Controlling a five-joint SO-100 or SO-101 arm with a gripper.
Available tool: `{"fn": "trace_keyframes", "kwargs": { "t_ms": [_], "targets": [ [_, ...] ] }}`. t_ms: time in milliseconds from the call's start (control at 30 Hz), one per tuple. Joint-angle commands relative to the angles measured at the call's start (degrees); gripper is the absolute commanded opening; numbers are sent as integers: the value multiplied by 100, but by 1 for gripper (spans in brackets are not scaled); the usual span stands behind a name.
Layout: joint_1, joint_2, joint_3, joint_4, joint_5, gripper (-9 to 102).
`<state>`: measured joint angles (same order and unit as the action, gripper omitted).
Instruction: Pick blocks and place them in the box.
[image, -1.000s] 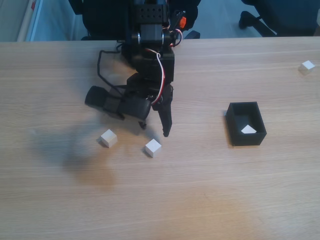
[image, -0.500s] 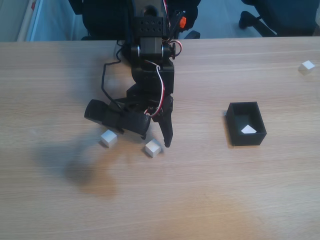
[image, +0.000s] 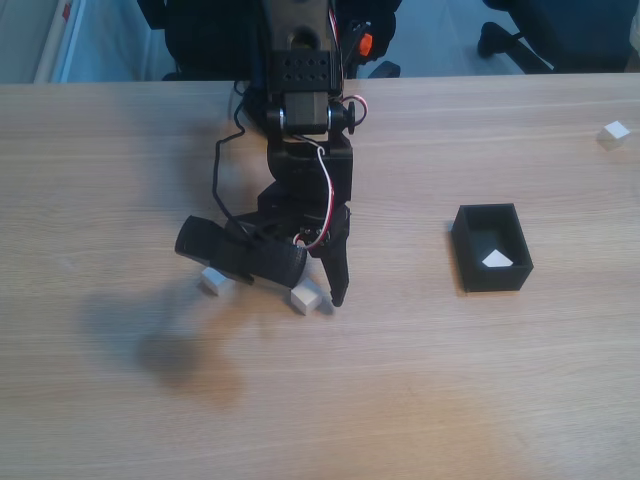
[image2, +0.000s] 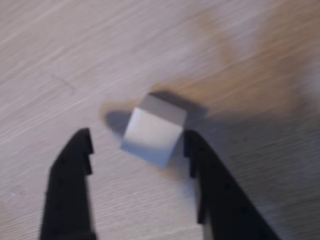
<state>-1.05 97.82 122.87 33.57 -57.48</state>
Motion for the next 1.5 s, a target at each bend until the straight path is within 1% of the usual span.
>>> {"fn": "trace_keyframes", "kwargs": {
  "t_ms": [0, 233, 433, 500, 667, 867, 1033, 1200, 1300, 1467],
  "targets": [
    [-44, 9, -299, -141, 53, 18],
    [-70, -18, -264, -387, 97, 13],
    [-97, -18, -220, -439, 132, 5],
    [-97, -18, -185, -466, 105, 0],
    [-123, 141, -18, -545, 53, 0],
    [-316, 1072, -70, 9, -44, 0],
    [-817, 2083, -237, 659, -79, 0],
    [-1626, 2812, -343, 1336, -53, 0],
    [-2241, 3155, -334, 1529, -62, 0],
    [-3234, 3085, -729, 1793, 62, 0]
  ]
}}
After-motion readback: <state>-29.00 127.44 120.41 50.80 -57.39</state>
